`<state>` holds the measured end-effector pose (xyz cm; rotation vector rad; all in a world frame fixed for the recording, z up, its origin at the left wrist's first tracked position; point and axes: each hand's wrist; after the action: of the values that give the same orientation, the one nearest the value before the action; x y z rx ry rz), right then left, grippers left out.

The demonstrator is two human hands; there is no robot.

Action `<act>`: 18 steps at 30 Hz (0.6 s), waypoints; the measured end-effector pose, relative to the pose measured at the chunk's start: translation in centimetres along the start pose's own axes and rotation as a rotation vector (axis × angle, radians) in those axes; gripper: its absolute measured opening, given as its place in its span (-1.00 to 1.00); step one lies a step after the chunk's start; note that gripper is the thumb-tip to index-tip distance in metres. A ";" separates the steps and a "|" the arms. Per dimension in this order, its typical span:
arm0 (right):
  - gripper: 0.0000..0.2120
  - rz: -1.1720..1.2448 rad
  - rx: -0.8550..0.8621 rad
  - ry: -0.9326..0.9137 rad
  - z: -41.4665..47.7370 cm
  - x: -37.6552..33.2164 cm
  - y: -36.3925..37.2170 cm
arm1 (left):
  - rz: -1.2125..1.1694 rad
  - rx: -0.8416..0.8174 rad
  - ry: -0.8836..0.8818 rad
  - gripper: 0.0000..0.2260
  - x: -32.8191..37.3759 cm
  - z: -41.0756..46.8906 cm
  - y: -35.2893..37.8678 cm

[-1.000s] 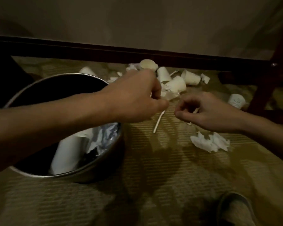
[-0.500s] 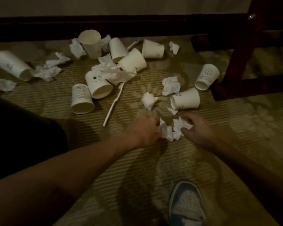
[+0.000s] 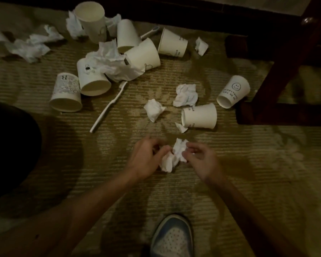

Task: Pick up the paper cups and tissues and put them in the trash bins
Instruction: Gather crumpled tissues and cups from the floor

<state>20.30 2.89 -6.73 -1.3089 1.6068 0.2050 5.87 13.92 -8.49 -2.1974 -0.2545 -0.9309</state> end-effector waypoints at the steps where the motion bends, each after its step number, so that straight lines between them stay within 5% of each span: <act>1: -0.79 0.104 -0.009 0.040 0.0 -0.4 0.4 | -0.093 0.019 -0.031 -0.75 0.1 -0.2 0.1; 3: -0.89 0.302 -0.069 0.083 -0.3 -1.5 1.3 | -0.308 0.041 -0.108 -0.78 0.7 -0.8 0.4; 7: -0.48 0.586 -0.221 0.108 -1.4 -3.4 2.7 | -0.606 0.110 -0.236 -0.72 2.1 -1.6 1.2; 9: -0.27 0.616 -0.336 0.118 -1.7 -4.1 3.0 | -0.599 0.161 -0.264 -0.67 2.4 -1.7 1.2; 12: -0.24 0.563 -0.383 0.098 -1.2 -4.8 3.0 | -0.564 0.180 -0.262 -0.59 2.3 -1.5 0.3; 14: -0.31 0.410 -0.271 0.024 -0.3 -5.1 2.6 | -0.548 0.211 -0.272 -0.54 2.0 -1.0 -0.7; 18: -0.48 -0.430 -0.035 -0.309 1.9 -3.2 1.3 | -0.547 0.207 -0.346 -0.52 1.7 -0.1 -2.1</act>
<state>19.99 6.71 -5.71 -1.5334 1.0412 0.1604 6.13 15.23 -6.16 -2.1154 -1.1077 -0.7459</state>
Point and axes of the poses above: each hand's wrist, its own z-axis towards the middle knuckle, its own y-axis out of the palm, x = y × z, and after that the axes turned 9 degrees about -y, right-handed
